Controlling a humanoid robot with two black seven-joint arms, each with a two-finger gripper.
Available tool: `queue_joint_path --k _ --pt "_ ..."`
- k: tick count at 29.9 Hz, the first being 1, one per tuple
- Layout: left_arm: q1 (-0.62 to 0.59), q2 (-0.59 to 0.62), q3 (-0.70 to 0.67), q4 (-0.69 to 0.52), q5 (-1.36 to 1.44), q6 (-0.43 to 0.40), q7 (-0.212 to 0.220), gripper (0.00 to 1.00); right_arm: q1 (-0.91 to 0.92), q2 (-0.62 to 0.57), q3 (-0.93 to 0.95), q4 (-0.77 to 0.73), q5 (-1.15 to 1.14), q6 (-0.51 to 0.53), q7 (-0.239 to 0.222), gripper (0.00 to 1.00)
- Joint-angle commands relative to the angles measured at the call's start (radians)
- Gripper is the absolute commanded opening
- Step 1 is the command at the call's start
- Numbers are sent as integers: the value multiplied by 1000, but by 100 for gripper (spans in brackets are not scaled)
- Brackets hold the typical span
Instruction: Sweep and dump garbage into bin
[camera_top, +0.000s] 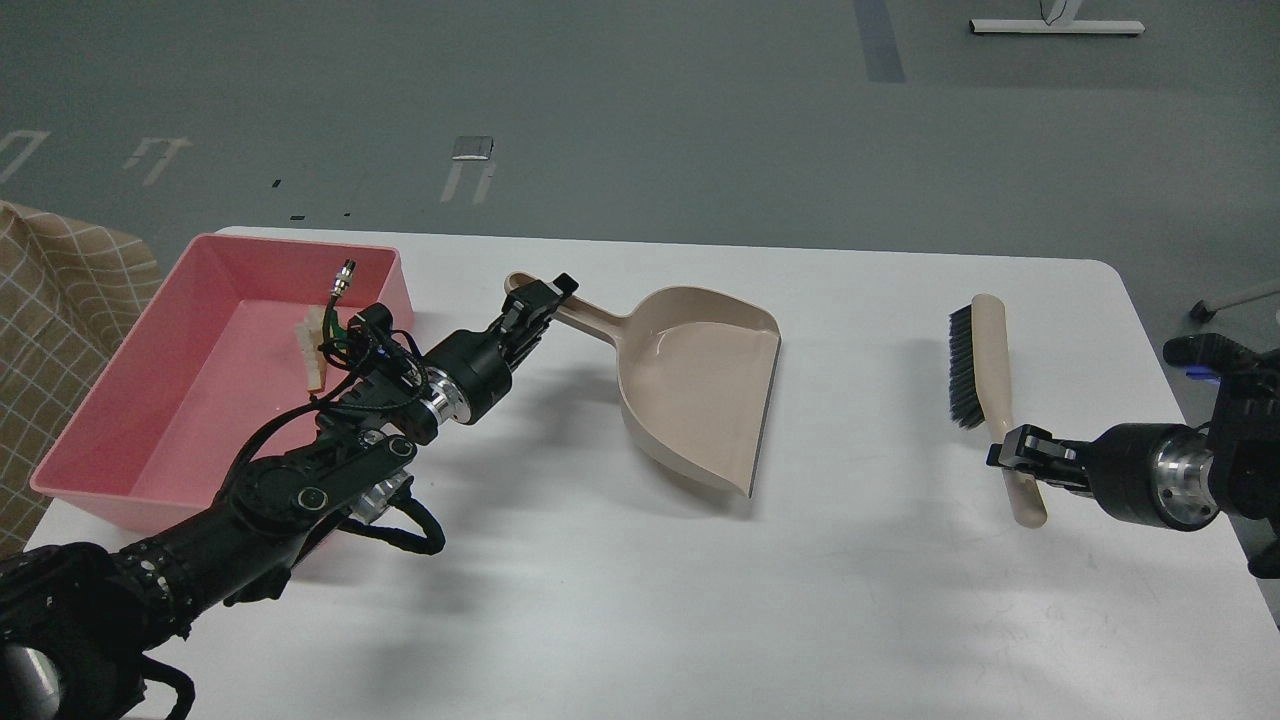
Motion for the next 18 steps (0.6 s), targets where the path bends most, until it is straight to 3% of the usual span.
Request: queue_joint_path --k 1,18 --pt "6 -3 0 1 0 10 0 0 2 -2 -10 0 0 0 0 0" --pt "16 -23 -1 22 -2 26 0 0 2 0 -12 -3 0 0 0 0"
